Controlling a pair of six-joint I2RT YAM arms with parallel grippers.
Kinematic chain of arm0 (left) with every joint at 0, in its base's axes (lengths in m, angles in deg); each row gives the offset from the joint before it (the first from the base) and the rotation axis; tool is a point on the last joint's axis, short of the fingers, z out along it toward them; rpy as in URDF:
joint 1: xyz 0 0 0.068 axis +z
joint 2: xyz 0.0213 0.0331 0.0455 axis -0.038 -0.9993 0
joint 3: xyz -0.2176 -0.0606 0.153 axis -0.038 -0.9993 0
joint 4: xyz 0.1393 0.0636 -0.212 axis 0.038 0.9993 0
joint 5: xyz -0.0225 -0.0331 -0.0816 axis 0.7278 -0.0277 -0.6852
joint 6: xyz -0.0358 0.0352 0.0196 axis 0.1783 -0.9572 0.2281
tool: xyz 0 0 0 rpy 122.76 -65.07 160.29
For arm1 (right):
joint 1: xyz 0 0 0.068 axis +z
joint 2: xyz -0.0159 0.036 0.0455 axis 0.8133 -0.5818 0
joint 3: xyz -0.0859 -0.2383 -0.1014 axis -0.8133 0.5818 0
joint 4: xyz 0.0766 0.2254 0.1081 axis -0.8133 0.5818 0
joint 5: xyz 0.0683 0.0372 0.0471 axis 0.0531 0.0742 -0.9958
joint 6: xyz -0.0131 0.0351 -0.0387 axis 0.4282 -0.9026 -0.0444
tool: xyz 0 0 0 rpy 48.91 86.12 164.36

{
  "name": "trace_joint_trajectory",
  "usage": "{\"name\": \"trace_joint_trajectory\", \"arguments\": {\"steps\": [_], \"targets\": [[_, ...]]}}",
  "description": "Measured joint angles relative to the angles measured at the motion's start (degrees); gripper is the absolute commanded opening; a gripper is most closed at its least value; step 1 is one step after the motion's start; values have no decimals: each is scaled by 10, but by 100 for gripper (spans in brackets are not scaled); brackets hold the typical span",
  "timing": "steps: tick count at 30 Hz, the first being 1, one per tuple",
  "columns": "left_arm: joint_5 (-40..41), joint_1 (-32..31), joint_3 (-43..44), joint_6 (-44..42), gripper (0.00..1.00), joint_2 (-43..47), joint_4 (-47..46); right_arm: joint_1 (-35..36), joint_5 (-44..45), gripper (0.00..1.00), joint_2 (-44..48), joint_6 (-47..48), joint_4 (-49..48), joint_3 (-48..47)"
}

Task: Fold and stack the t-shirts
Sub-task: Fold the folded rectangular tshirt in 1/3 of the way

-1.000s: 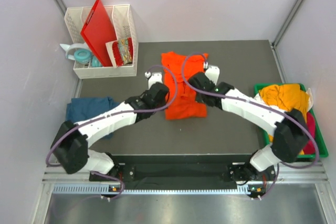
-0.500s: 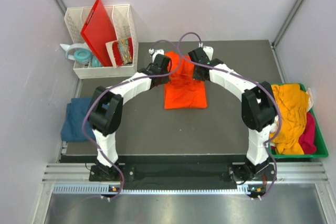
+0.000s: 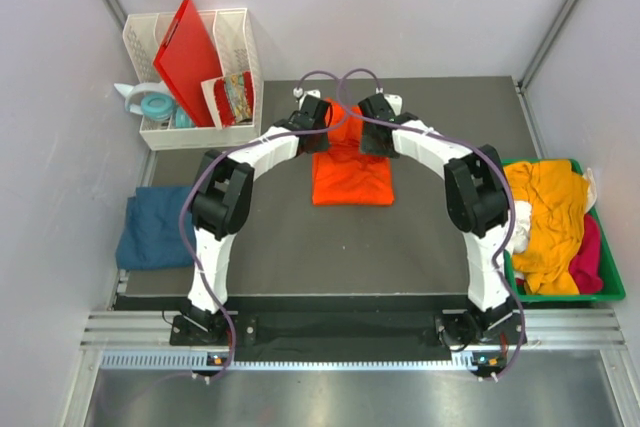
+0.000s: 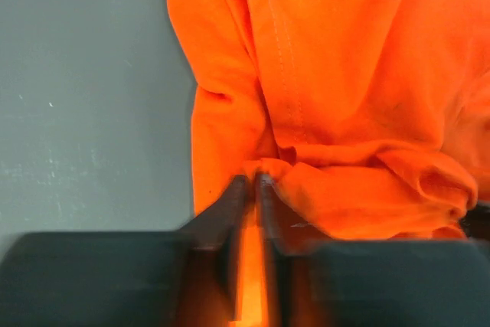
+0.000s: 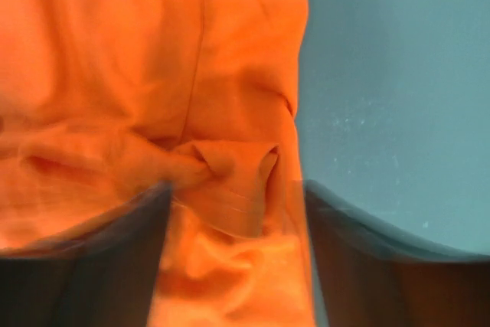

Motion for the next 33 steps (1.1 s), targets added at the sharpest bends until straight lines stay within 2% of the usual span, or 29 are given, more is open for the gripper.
{"name": "trace_joint_trajectory", "arguments": {"steps": [2,5,7,8,12,15,20,25,26,29,30,32,33], "targets": [[0,0,-3,3,57,6,-2,0,0,94,16,2,-16,15],[0,0,-43,4,69,47,-12,2,-3,95,60,7,-23,46],[0,0,-81,11,69,96,-13,6,-2,91,103,7,-24,70],[-2,-1,-95,16,69,116,-15,8,-2,85,127,7,-29,88],[-7,-9,-169,32,69,210,-36,19,-13,85,231,-4,-57,193],[-6,-30,-226,42,69,255,-56,34,-19,85,269,-18,-68,269],[-14,-62,-286,63,69,251,-75,54,-30,83,261,-35,-77,353],[-19,-65,-289,76,65,207,-84,56,-32,76,229,-43,-96,359],[-19,-66,-289,77,59,198,-84,56,-33,75,223,-46,-100,359],[-20,-68,-290,84,44,177,-82,57,-33,52,213,-52,-113,362],[-22,-69,-292,86,24,174,-83,57,-33,38,214,-54,-120,366],[-25,-71,-302,90,5,174,-85,57,-32,26,217,-59,-132,374],[-27,-72,-307,92,0,174,-85,57,-32,9,219,-64,-139,380]]}}
